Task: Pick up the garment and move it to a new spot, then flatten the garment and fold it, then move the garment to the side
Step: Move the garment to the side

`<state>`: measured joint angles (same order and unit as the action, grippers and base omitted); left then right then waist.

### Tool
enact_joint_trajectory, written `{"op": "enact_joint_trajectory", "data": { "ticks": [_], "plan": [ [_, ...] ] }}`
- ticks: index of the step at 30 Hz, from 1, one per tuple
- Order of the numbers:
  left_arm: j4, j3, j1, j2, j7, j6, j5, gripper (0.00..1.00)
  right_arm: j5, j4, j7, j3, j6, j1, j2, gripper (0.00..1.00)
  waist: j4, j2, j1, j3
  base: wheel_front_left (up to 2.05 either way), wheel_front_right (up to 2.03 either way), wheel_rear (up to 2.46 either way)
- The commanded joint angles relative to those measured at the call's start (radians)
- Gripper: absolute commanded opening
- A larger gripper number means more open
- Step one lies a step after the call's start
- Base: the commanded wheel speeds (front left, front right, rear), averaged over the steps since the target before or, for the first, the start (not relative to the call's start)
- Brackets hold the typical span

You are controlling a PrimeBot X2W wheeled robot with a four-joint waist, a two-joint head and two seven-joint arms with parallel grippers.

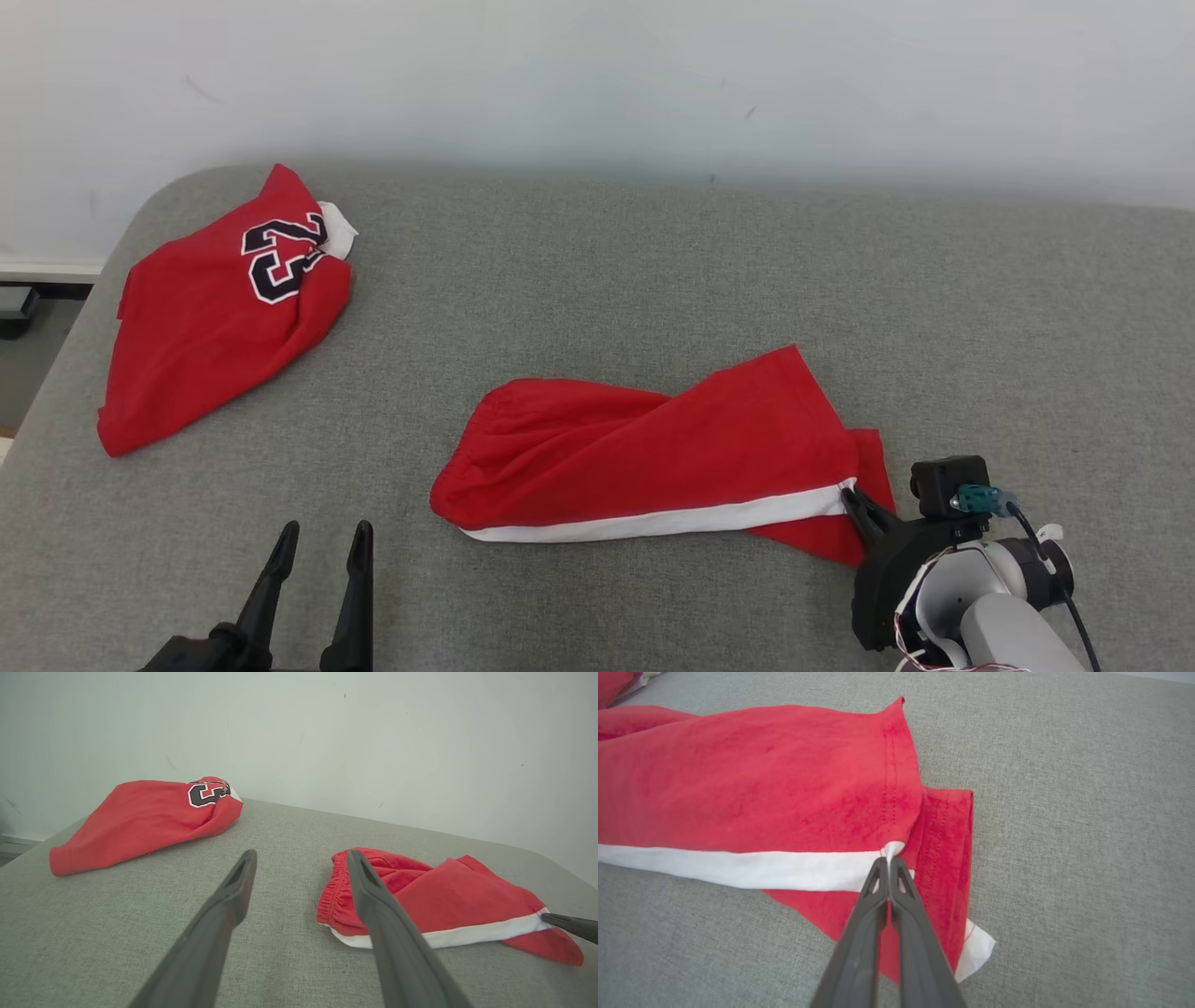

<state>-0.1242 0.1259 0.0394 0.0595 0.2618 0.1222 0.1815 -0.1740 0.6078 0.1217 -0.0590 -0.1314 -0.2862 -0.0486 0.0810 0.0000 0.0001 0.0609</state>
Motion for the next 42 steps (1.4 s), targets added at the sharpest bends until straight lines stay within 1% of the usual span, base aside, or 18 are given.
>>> {"op": "enact_joint_trajectory", "data": {
  "ticks": [1, 5, 8, 16, 20, 22, 27, 32, 33, 34, 39, 42],
  "plan": [
    [-0.003, -0.005, -0.001, 0.001, 0.005, 0.000, -0.013, 1.00, 0.008, -0.002, -0.012, -0.001, 0.001, -0.003, -0.004, 0.00, -0.002, 0.0000, -0.0001, -0.003, 0.00, 0.00, 0.00],
    [-0.005, -0.005, 0.005, 0.000, 0.005, 0.001, -0.012, 1.00, 0.002, -0.027, -0.016, -0.004, 0.001, 0.015, -0.004, 0.00, -0.004, 0.0000, -0.0001, -0.010, 0.00, 0.00, 0.00],
    [-0.007, -0.006, 0.012, -0.001, 0.005, 0.002, -0.012, 1.00, -0.006, -0.073, -0.003, 0.006, 0.001, 0.046, -0.004, 0.00, -0.007, 0.0000, -0.0001, -0.015, 0.00, 0.00, 0.00],
    [-0.001, -0.018, 0.022, -0.002, 0.005, 0.004, -0.014, 1.00, 0.018, -0.268, 0.083, 0.080, 0.001, 0.169, -0.004, 0.00, -0.032, 0.0000, -0.0001, -0.014, 0.00, 0.00, 0.00],
    [-0.005, -0.013, 0.012, -0.003, 0.005, 0.005, -0.016, 1.00, 0.021, -0.343, 0.127, 0.119, 0.001, 0.215, -0.004, 0.00, -0.043, 0.0000, -0.0001, -0.010, 0.00, 0.00, 0.00],
    [-0.006, -0.011, 0.009, -0.002, 0.005, 0.006, -0.016, 1.00, 0.015, -0.355, 0.137, 0.131, 0.001, 0.225, -0.004, 0.00, -0.044, 0.0000, -0.0001, -0.009, 0.00, 0.00, 0.00],
    [-0.011, -0.007, 0.000, -0.003, 0.005, 0.007, -0.013, 1.00, 0.025, -0.398, 0.210, 0.181, 0.001, 0.271, -0.004, 0.00, -0.043, 0.0000, -0.0001, -0.007, 0.00, 0.00, 0.00],
    [-0.014, -0.009, -0.005, -0.003, 0.005, 0.008, -0.014, 1.00, 0.029, -0.407, 0.214, 0.187, 0.001, 0.281, -0.004, 0.00, -0.037, 0.0000, -0.0001, -0.007, 0.00, 0.00, 0.00],
    [-0.014, -0.009, -0.005, -0.003, 0.005, 0.008, -0.016, 1.00, 0.023, -0.405, 0.209, 0.191, 0.001, 0.279, -0.004, 0.88, -0.036, 0.0000, -0.0001, -0.007, 0.00, 0.00, 0.00],
    [-0.015, -0.009, -0.006, -0.003, 0.005, 0.009, -0.016, 1.00, 0.020, -0.401, 0.204, 0.194, 0.002, 0.278, -0.004, 1.00, -0.034, 0.0000, -0.0001, -0.006, 0.00, 0.00, 0.00],
    [-0.021, -0.012, -0.004, -0.001, 0.005, 0.009, -0.019, 1.00, 0.030, -0.377, 0.193, 0.206, 0.002, 0.281, -0.004, 1.00, -0.027, 0.0000, -0.0001, -0.009, 0.00, 0.00, 0.00],
    [-0.024, -0.015, -0.004, -0.001, 0.005, 0.010, -0.019, 1.00, 0.038, -0.373, 0.167, 0.213, 0.001, 0.278, -0.004, 1.00, -0.027, 0.0000, -0.0001, -0.011, 0.00, 0.00, 0.00]
  ]
}}
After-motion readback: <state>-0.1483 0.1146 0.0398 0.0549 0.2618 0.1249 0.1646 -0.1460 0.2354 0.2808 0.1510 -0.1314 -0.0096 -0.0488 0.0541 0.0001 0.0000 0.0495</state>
